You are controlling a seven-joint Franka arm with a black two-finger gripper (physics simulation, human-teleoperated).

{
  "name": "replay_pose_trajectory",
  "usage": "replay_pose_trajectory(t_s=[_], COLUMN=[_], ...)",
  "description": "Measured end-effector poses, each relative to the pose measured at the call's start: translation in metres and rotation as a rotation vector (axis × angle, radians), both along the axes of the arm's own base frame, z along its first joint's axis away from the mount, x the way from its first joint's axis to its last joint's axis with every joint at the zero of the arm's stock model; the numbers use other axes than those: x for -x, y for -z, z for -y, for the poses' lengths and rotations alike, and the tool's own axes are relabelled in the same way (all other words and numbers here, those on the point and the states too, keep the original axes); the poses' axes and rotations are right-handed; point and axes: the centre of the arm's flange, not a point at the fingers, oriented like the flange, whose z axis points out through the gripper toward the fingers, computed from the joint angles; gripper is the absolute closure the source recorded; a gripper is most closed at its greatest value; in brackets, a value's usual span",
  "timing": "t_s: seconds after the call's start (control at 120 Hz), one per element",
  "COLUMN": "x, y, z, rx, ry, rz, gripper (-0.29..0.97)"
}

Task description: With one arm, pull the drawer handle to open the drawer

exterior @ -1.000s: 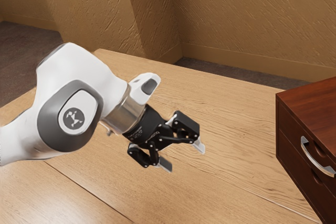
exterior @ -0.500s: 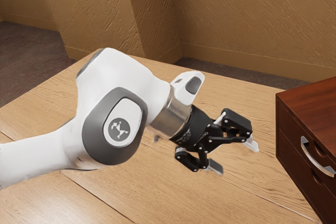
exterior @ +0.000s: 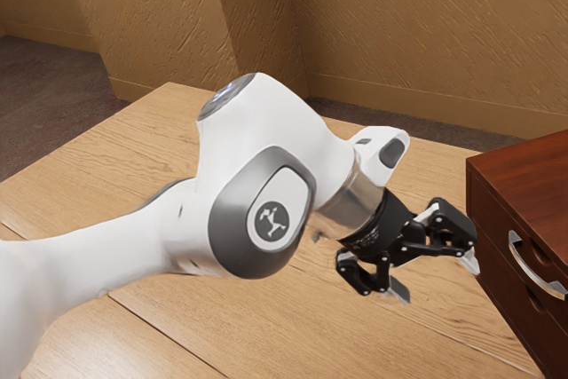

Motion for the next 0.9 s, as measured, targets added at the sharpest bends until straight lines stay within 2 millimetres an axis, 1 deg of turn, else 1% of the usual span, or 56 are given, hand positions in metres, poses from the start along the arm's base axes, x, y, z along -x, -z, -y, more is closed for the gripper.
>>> replay_pose_trajectory(t_s=[0.242, 0.475, 0.608, 0.742, 0.842, 0.9], x=[0.002, 0.0, -0.007, -0.018, -0.027, -0.03], y=[-0.004, -0.006, -0.004, 0.012, 0.016, 0.016], z=[0.017, 0.02, 0.012, 0.021, 0.02, 0.014], rx=[0.029, 0.049, 0.065, 0.068, 0.068, 0.068], ry=[0.011, 0.003, -0.026, -0.042, -0.06, -0.076], rz=[0.016, 0.034, 0.048, 0.045, 0.056, 0.061], gripper=[0.0, 0.0, 0.0, 0.0, 0.0, 0.0])
